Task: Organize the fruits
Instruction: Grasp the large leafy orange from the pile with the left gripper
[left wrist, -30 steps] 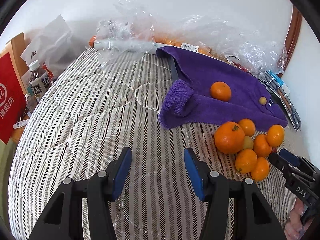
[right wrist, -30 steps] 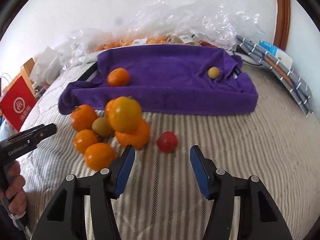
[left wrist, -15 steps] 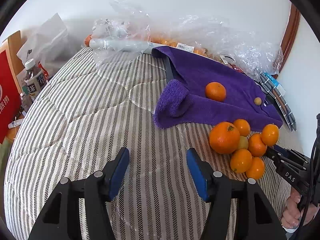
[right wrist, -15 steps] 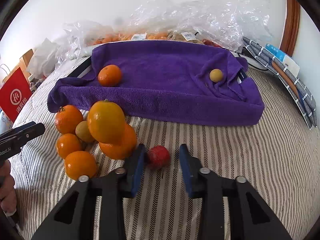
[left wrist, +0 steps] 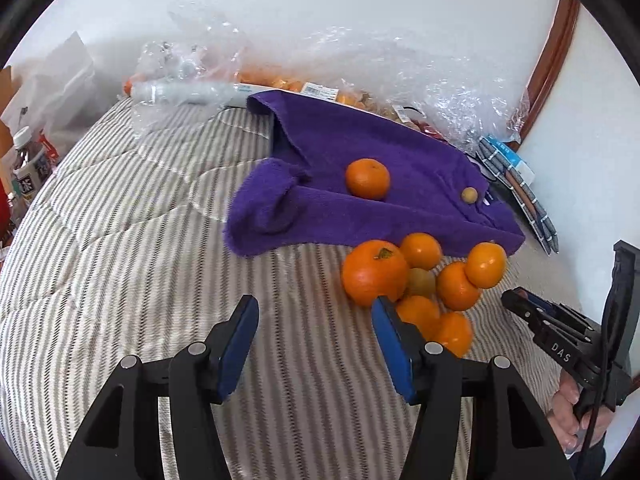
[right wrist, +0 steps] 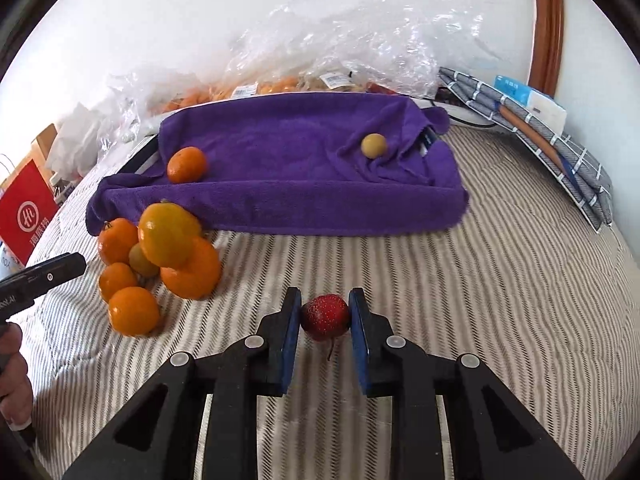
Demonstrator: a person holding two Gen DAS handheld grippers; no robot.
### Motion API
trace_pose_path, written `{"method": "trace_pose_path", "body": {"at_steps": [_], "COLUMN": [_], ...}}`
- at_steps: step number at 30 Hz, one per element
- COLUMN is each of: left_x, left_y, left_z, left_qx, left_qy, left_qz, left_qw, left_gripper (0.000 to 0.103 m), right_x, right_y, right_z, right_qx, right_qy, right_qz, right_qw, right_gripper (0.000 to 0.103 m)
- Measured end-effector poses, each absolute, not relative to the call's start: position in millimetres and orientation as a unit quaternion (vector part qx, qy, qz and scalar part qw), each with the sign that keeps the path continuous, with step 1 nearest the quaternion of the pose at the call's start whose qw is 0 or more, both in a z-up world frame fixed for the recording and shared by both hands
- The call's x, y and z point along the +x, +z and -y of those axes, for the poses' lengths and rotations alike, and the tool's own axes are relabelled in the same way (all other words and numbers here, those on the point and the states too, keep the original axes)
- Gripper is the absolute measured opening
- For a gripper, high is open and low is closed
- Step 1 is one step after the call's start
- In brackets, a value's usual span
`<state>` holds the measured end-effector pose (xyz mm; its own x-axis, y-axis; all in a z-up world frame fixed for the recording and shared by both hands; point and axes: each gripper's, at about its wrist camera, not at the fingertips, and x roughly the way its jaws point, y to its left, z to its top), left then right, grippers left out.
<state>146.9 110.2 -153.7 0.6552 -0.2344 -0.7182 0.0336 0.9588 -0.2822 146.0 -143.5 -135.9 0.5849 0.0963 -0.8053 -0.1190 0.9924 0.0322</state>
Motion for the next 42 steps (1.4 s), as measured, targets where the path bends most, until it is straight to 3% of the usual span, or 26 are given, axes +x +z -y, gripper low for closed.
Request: {"method": "trace_pose_path", "body": {"at_steps": [11, 14, 16, 42], "left_x": [174.2, 178.7, 177.8, 139.4], "left_y": [-155.6, -158.7, -159.5, -133.2], "left_z": [-82.7, -78.0, -74.4, -102.8], "left_qx": [-0.134, -0.137, -0.141, -0.149], "left_qy": [-0.066, -0.066, -0.070, -0.006], "left_qz": [-0.421, -0.429, -0.427, -0.412], "left_qw": [0.895, 0.890, 0.891, 0.899], "left_gripper": [0.056, 0.050, 0.041, 0.040], "right_x": [142.8, 143.3, 142.7, 132.9], "right_y": [-135.8, -136.2, -136.2, -128.7], "right_z": [159.3, 156.6, 155.9, 163.3], "right_qx": [0.006, 0.003, 0.001, 0.025], "right_qy": [0.063, 0.072, 0.072, 0.085], "right_qz": [-0.453, -0.453, -0.453, -0.425], "right_qw": [0.889, 0.888, 0.889, 0.901], "right_gripper": [0.024, 0.024, 0.024, 0.024]}}
